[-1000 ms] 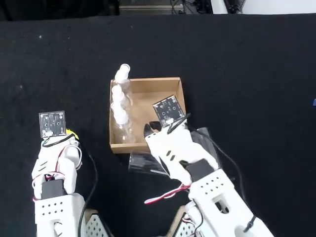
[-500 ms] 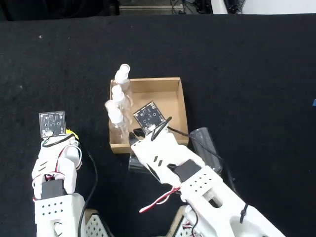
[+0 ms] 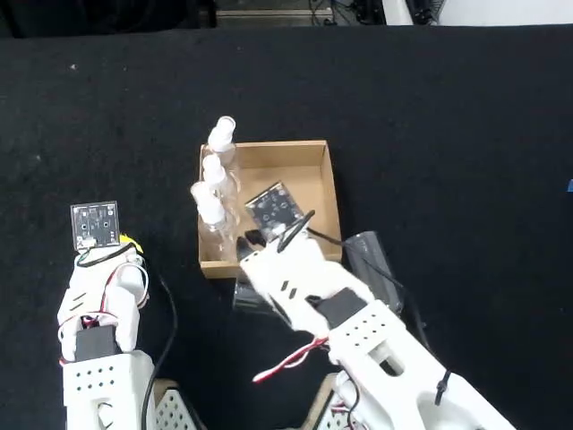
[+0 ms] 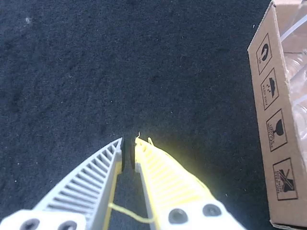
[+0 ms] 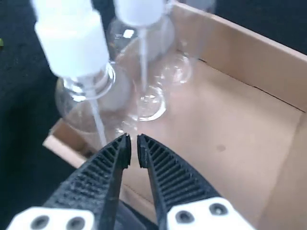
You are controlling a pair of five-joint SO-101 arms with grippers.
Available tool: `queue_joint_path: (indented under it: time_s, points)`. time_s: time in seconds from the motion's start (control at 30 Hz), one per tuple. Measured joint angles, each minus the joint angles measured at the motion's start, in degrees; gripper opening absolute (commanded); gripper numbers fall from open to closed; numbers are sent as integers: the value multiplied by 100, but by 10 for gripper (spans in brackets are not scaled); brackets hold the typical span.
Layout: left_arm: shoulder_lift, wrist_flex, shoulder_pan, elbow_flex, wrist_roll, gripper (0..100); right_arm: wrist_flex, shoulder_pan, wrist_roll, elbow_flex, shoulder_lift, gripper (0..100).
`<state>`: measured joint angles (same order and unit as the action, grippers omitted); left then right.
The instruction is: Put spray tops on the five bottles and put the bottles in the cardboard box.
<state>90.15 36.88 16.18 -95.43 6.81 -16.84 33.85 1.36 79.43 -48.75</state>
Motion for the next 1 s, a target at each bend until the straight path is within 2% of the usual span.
queue_joint_path:
  time_s: [0.67, 0.77, 0.9, 1.0]
  points:
    - [0, 0, 0, 0, 0, 30, 220, -308, 9, 149, 9, 16]
    - [0, 0, 0, 0, 0, 30, -571, -589, 0, -211, 9, 44]
    - [0, 0, 0, 0, 0, 30, -2453, -923, 18, -1345, -176, 132]
    - [0, 0, 0, 0, 0, 30, -3851, -1187, 527, -2171, -325, 149]
